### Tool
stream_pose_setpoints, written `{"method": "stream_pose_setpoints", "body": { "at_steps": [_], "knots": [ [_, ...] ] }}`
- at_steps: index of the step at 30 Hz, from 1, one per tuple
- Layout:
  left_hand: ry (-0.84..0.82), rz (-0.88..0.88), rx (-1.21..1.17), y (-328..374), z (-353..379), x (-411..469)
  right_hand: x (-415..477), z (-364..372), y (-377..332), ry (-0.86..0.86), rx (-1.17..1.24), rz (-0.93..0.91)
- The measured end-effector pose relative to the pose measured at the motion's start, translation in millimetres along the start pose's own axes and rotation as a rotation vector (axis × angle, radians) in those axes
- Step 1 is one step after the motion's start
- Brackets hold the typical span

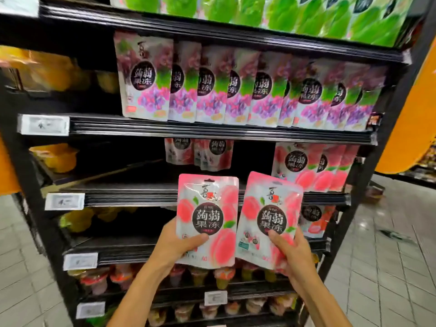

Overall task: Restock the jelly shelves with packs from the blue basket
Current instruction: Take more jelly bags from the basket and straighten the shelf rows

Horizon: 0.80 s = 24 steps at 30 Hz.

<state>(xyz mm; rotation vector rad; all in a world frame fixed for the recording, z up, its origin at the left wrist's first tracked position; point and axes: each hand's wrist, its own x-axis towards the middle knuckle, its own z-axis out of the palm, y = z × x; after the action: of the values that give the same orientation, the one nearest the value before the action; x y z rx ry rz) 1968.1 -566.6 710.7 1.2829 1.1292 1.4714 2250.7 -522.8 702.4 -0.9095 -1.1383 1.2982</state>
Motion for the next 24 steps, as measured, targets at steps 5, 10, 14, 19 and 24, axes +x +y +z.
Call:
{"method": "stream_pose_setpoints", "body": {
  "at_steps": [5, 10, 14, 19, 24],
  "knots": [
    [0.025, 0.022, 0.006, 3, 22, 27, 29, -13, -22, -0.005, -0.002, -0.047],
    [0.024, 0.028, 0.022, 5, 40, 45, 55, -24, -35, -0.002, -0.067, -0.065],
    [0.005, 0.028, 0.020, 5, 53, 52, 75, -29, -41, 0.078, -0.154, -0.092],
    [-0.005, 0.032, 0.031, 5, 64, 60, 98, -28, -51, 0.124, -0.202, -0.139],
    [0.021, 0.027, 0.028, 1, 71, 64, 123, -21, -62, 0.147, -0.189, -0.172]
  ]
}}
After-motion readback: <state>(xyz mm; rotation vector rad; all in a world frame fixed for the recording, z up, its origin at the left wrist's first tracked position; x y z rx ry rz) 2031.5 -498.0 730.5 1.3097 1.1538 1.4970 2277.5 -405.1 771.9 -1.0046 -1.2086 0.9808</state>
